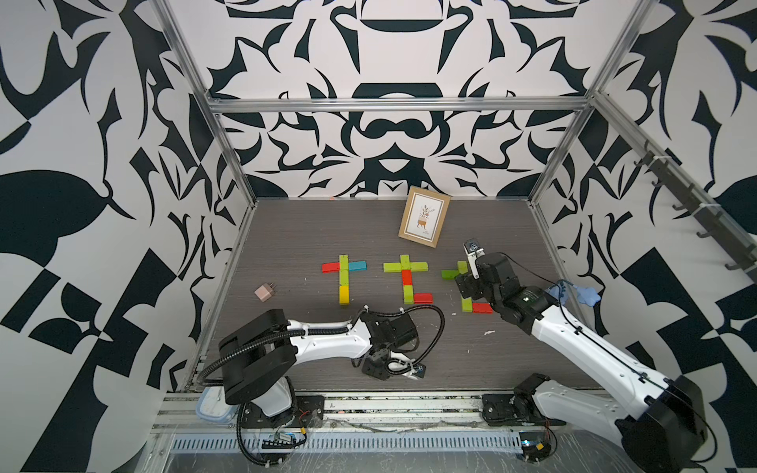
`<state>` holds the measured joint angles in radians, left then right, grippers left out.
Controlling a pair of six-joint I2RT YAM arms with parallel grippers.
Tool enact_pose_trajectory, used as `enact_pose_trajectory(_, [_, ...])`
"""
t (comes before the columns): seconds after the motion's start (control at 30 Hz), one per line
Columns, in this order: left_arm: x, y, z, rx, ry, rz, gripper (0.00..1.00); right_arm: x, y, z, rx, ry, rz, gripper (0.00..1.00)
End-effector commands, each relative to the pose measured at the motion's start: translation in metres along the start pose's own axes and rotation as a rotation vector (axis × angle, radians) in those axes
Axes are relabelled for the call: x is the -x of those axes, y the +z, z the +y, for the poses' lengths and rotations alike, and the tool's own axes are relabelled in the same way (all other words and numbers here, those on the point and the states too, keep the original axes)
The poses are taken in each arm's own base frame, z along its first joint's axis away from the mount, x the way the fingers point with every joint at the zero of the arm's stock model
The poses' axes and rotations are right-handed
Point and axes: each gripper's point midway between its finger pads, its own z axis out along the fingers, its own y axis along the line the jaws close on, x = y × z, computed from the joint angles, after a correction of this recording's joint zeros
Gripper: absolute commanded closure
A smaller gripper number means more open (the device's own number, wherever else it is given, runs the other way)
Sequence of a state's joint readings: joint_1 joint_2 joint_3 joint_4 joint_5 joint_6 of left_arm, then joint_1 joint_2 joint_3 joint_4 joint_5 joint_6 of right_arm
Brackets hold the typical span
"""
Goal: Assemble the letter t with building blocks
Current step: Pick up the building block from the center of the board.
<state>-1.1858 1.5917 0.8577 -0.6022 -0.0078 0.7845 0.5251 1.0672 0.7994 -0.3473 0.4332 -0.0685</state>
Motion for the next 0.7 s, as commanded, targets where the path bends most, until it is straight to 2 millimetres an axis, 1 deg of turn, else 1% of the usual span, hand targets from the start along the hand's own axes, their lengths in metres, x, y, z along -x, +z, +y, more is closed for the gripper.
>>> enact_pose_trajectory(0.0, [-0.007, 0.006, -0.005, -0.018, 0.016, 0.031, 0.72, 0.016, -0.01, -0.006, -0.007, 0.044, -0.056, 0.01])
enact_pose_trajectory(0.1, [-0.012, 0.003, -0.001, 0.001, 0.021, 0.049, 0.75, 0.016, -0.01, -0.006, -0.007, 0.043, -0.057, 0.01])
enact_pose_trajectory(0.17, [-0.014, -0.002, 0.009, 0.009, -0.012, 0.04, 0.78, 0.016, -0.01, -0.005, -0.006, 0.044, -0.058, 0.01])
enact_pose_trajectory(0.23, [-0.012, -0.011, 0.024, 0.023, -0.063, 0.005, 0.79, 0.015, -0.009, -0.005, -0.005, 0.043, -0.053, 0.01])
enact_pose_trajectory(0.3, [-0.015, -0.018, 0.038, 0.043, -0.099, -0.008, 0.79, 0.015, -0.008, -0.004, -0.003, 0.043, -0.052, 0.01])
enact_pose_trajectory(0.67, [-0.044, -0.044, 0.107, 0.158, -0.124, -0.008, 0.8, 0.016, -0.01, -0.005, -0.002, 0.042, -0.05, 0.01])
